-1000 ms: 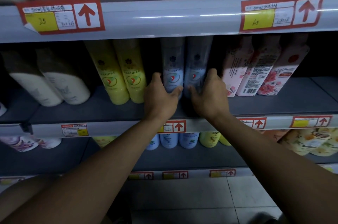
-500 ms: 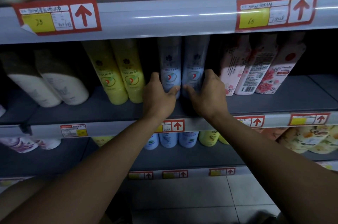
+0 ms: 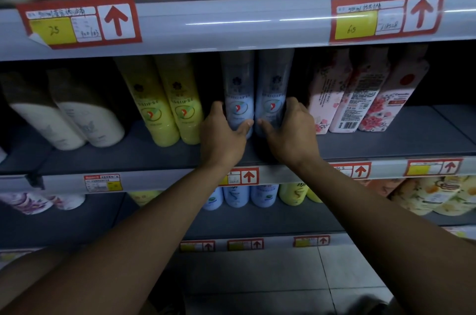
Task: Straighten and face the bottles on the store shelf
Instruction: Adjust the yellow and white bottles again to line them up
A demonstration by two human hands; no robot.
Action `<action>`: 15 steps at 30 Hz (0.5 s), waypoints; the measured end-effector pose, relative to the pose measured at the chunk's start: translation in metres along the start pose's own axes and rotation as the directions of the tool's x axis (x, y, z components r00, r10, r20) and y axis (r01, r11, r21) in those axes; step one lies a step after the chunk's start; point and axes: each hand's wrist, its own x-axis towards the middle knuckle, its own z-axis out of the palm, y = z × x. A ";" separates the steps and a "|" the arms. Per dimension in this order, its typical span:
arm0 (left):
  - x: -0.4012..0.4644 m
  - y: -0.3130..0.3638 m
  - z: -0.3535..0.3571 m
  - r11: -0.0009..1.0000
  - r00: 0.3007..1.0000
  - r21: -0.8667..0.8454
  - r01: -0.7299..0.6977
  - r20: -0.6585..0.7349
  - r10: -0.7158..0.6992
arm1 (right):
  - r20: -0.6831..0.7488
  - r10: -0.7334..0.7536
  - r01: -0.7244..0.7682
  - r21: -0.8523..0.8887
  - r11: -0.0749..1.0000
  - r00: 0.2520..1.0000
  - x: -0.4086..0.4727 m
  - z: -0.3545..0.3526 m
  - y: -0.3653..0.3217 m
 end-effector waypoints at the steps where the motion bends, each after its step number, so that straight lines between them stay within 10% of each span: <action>1: 0.000 0.001 0.000 1.000 1.000 0.004 -0.005 0.001 0.005 | 0.005 0.001 -0.001 -0.001 1.000 1.000 0.000 0.000 0.000; 15: -0.029 -0.003 -0.009 0.995 0.999 0.083 -0.049 0.008 0.048 | 0.051 -0.005 0.007 -0.049 0.999 0.999 -0.011 -0.024 0.015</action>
